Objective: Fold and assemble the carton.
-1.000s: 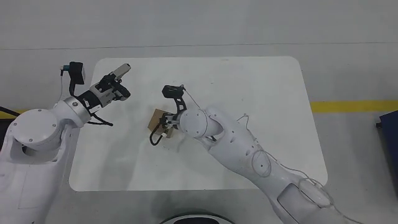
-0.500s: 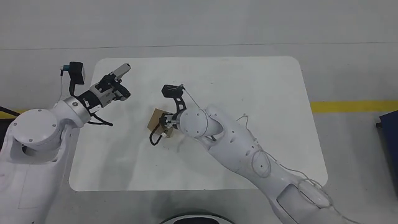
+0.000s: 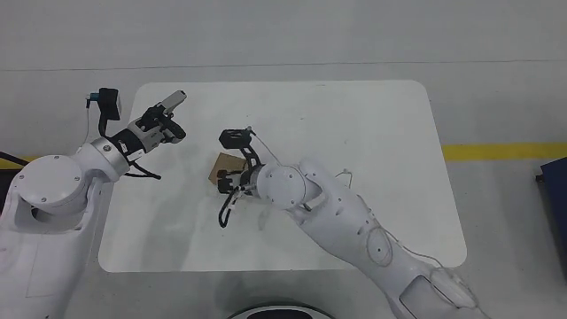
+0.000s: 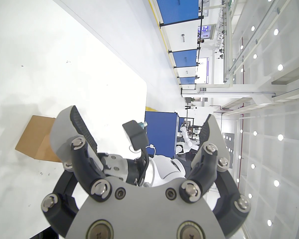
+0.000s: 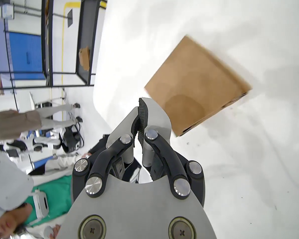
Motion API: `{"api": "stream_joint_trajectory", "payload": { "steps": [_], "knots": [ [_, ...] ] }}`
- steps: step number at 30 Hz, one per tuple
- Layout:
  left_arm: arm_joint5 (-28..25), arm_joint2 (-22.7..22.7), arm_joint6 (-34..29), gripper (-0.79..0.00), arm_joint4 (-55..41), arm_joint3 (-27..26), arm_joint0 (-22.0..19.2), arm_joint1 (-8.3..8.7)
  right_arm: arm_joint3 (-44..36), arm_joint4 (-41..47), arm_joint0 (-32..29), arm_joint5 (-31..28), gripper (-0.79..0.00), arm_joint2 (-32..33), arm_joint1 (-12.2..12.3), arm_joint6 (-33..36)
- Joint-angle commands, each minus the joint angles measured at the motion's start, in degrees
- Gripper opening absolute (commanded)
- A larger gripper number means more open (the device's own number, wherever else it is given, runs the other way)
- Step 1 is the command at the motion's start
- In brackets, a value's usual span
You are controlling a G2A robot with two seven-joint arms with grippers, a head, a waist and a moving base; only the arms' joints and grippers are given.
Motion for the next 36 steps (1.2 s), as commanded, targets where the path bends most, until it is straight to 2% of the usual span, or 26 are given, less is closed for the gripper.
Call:
{"api": "stream_joint_trajectory", "payload": {
  "steps": [1, 7, 12, 17, 22, 29, 32, 36],
  "knots": [
    [0.0, 0.0, 0.0, 0.0, 0.0, 0.0, 0.0, 0.0, -1.0, -1.3, -1.4, -3.2, -0.785, 0.0, 0.6, 1.8],
    [0.0, 0.0, 0.0, 0.0, 0.0, 0.0, 0.0, 0.0, 2.4, -4.0, -2.6, -7.1, -0.785, -0.9, 0.9, 1.2],
    [0.0, 0.0, 0.0, 0.0, 0.0, 0.0, 0.0, 0.0, 8.2, -4.3, 0.2, -3.3, -0.785, -2.1, -0.3, -1.7],
    [0.0, 0.0, 0.0, 0.0, 0.0, 0.0, 0.0, 0.0, 10.0, -4.9, 1.6, 1.6, -0.785, -1.8, -1.1, -6.0],
    [0.0, 0.0, 0.0, 0.0, 0.0, 0.0, 0.0, 0.0, 6.3, -4.1, 0.0, -0.6, -0.785, 0.1, -0.5, -5.4],
    [0.0, 0.0, 0.0, 0.0, 0.0, 0.0, 0.0, 0.0, -4.2, 0.1, -8.3, -13.2, -0.785, 10.8, 3.0, -0.6],
    [0.0, 0.0, 0.0, 0.0, 0.0, 0.0, 0.0, 0.0, -10.2, 0.5, -13.9, -16.1, -0.785, 17.3, 4.6, -2.0],
    [0.0, 0.0, 0.0, 0.0, 0.0, 0.0, 0.0, 0.0, -15.9, 3.5, -20.5, -15.9, -0.785, 25.8, 5.9, -8.3]
  ]
}}
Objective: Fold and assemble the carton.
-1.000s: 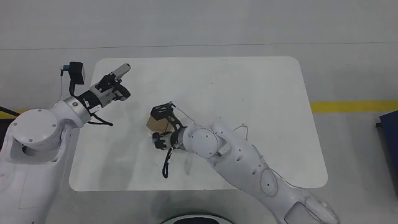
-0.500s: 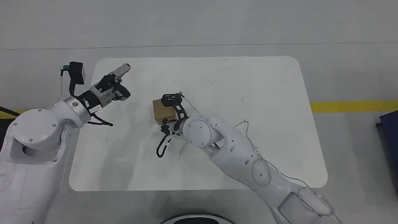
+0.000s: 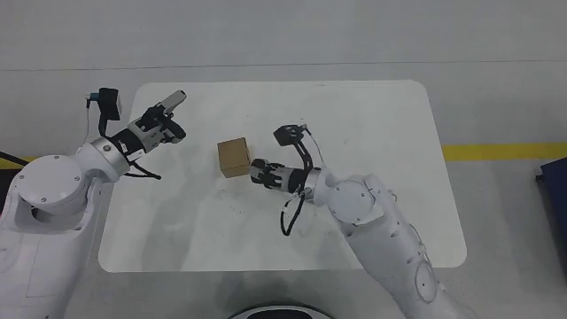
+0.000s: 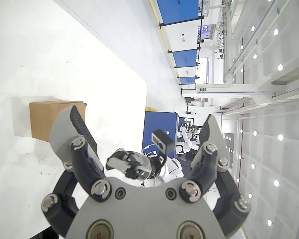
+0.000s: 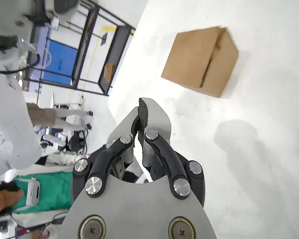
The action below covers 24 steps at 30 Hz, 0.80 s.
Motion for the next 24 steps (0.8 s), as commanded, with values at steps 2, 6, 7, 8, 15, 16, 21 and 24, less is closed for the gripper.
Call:
{"api": "stream_joint_trajectory", "payload": {
  "steps": [2, 6, 7, 8, 15, 16, 21, 24],
  "knots": [
    [0.0, 0.0, 0.0, 0.0, 0.0, 0.0, 0.0, 0.0, -2.4, 2.8, -3.1, -0.4, -0.785, 4.4, 0.5, -3.0],
    [0.0, 0.0, 0.0, 0.0, 0.0, 0.0, 0.0, 0.0, -3.0, 5.8, -4.2, 0.2, 0.0, 7.6, 0.8, -4.0],
    [0.0, 0.0, 0.0, 0.0, 0.0, 0.0, 0.0, 0.0, -3.0, 5.8, -4.2, 0.2, 0.0, 7.6, 0.8, -4.0],
    [0.0, 0.0, 0.0, -0.001, 0.0, 0.0, 0.0, 0.0, -3.0, 5.8, -4.2, 0.3, -0.77, 7.6, 0.8, -4.2],
    [0.0, 0.0, 0.0, -0.001, 0.0, 0.0, 0.0, 0.0, -3.0, 5.8, -4.2, 0.2, -0.332, 7.6, 0.8, -4.0],
    [0.0, 0.0, 0.0, 0.0, 0.0, 0.0, 0.0, 0.0, -3.0, 5.8, -4.2, 0.2, -0.284, 7.6, 0.8, -4.0],
    [0.0, 0.0, 0.0, 0.0, 0.0, 0.0, 0.0, 0.0, -3.0, 5.8, -4.2, 0.2, -0.073, 7.6, 0.8, -4.0],
    [0.0, 0.0, 0.0, -0.001, 0.0, 0.0, 0.0, 0.0, -3.0, 5.8, -4.2, 0.2, -0.02, 7.6, 0.8, -4.0]
  ]
}}
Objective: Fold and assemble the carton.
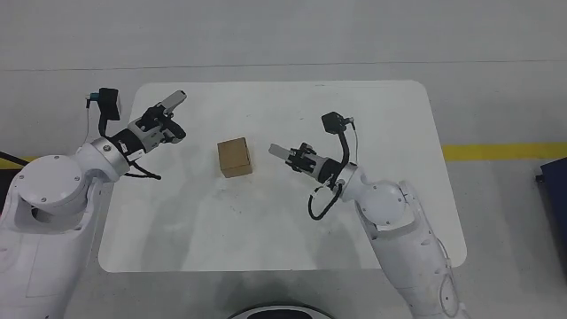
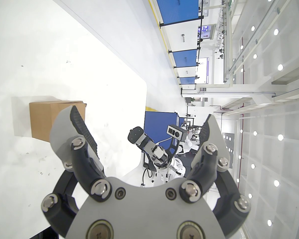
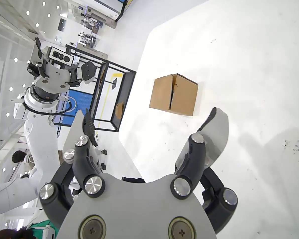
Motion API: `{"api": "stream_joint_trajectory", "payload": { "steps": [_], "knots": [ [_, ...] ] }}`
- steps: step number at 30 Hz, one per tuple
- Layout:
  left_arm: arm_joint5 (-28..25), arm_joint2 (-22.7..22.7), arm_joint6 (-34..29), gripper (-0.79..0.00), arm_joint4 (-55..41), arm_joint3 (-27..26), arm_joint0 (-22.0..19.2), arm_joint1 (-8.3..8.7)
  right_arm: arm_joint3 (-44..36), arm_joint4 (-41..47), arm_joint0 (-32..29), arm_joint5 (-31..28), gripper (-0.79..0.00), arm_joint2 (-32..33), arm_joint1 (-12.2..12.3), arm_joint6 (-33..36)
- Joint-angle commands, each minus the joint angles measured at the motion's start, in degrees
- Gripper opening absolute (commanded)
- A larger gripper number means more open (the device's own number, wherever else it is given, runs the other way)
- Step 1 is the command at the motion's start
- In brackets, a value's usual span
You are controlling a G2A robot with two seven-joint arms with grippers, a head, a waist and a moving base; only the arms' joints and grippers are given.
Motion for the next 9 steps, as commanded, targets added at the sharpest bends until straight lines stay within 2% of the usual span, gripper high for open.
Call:
{"api": "stream_joint_trajectory", "payload": {
  "steps": [1, 9],
  "knots": [
    [0.0, 0.0, 0.0, -0.001, 0.0, 0.0, 0.0, 0.0, 0.0, 0.0, 0.0, 0.0, -0.01, 0.0, 0.0, 0.0],
    [0.0, 0.0, 0.0, -0.001, 0.0, 0.0, 0.0, 0.0, 0.0, 0.0, 0.0, 0.0, 0.0, 0.0, 0.0, 0.0]
  ]
}}
